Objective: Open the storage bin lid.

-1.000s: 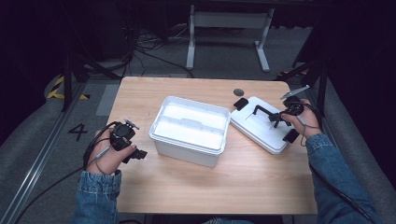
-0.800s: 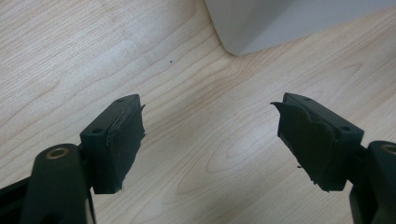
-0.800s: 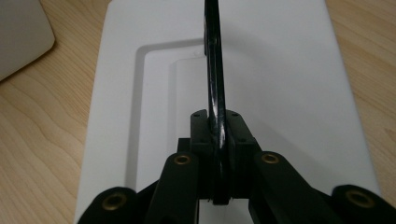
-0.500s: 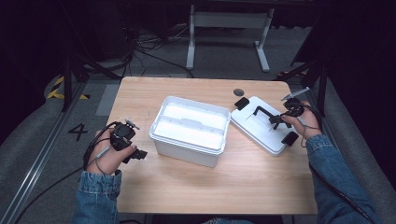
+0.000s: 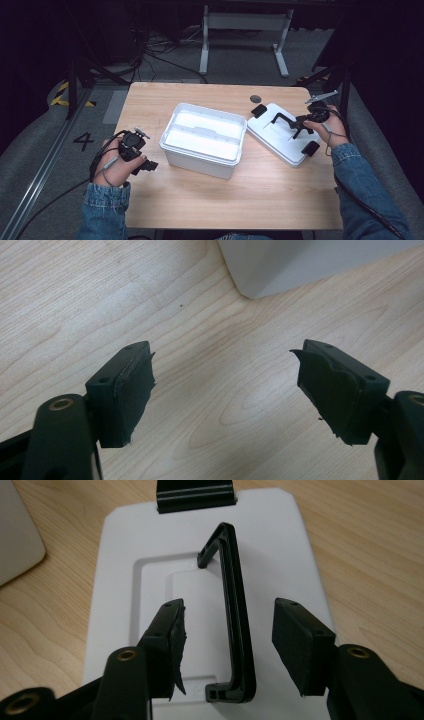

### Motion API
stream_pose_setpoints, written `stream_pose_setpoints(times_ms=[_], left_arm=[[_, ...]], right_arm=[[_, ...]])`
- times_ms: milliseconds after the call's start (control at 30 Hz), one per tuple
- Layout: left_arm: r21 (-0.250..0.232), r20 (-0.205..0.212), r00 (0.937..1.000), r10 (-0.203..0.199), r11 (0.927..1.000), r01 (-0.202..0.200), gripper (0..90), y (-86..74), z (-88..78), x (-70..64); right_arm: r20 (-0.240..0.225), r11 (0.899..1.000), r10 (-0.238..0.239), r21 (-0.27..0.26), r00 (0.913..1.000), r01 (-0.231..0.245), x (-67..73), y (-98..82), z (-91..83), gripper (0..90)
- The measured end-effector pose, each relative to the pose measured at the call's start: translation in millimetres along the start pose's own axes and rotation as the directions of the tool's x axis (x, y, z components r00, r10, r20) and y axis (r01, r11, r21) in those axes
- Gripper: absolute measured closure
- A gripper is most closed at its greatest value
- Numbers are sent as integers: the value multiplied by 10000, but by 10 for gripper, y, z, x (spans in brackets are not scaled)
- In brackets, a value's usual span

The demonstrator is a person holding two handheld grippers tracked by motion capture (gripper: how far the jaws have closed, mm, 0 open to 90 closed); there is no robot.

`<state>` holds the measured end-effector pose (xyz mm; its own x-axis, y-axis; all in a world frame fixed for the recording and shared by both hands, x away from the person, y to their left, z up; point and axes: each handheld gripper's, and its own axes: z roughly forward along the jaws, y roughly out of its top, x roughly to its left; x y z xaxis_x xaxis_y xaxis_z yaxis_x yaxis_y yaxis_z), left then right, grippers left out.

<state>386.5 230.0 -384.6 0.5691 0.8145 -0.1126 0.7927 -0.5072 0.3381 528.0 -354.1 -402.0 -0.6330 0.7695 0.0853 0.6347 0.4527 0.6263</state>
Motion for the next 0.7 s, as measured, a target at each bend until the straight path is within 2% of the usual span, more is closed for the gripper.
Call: stream_pose_setpoints(times_ms=[133,267,333,367,400,433,700], left_arm=[[22,54,10000,4,10000,-4,233,4,5,-7],[31,57,10000,-13,10000,13,232,5,3,-16],[38,-63,9999,128,9999,-128,232,10,-5,-12],[17,20,10000,46,10000,-46,232,9,-3,-19],[17,20,10000,46,10000,-46,232,9,-3,-19],[34,18,10000,93,10000,-93,232,9,-5,-22],[46,53,9999,107,9999,-108,231,-1,-4,-27]], right_arm=[[-37,9996,-246,-141,9997,246,99,51,-93,480],[-331,9972,-643,-398,9974,630,281,97,-209,480],[-471,9954,-819,-542,9955,794,380,114,-266,480],[-558,9943,-910,-612,9943,876,431,120,-296,480],[-558,9943,-910,-612,9943,876,431,120,-296,480],[-766,9923,-1038,-755,9916,980,552,127,-357,480],[-1417,9889,-1333,-846,9809,1222,937,58,-446,510]])
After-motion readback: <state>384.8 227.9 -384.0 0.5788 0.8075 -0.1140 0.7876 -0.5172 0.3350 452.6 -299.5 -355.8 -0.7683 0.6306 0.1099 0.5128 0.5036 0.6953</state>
